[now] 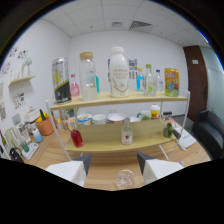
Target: Make me a cup of Mount Fuji.
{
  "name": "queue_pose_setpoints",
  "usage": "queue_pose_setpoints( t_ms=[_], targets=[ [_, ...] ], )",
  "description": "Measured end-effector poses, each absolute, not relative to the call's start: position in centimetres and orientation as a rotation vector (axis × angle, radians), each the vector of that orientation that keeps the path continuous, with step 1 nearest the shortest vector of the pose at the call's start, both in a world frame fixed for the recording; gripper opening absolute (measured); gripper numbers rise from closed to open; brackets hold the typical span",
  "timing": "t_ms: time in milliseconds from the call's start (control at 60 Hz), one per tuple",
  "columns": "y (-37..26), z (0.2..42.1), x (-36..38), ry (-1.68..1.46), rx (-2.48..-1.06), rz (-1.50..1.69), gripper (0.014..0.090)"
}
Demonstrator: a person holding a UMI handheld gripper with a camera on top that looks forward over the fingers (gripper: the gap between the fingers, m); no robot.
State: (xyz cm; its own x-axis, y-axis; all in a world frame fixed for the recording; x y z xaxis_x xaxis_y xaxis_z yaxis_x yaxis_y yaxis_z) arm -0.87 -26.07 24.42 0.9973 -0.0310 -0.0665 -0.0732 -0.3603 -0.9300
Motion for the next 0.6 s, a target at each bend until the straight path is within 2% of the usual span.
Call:
queue_pose_setpoints(
  t_ms=[167,300,417,483,600],
  targets=[
    [-22.1,34.6,-4.4,0.002,-1.778,0.038,0.0858],
    [-17.9,39.8,-6.4,-0.011,-1.683,0.053,0.0851],
    [-13.9,40.5,-6.8,-0.011,-1.693,0.013,0.0812],
    [-12.3,40.1,-6.6,-0.007,-1.711,0.001,0.0764],
    [-9.9,39.4,-6.9,0.002,-1.755,-0.002,0.0592]
  ],
)
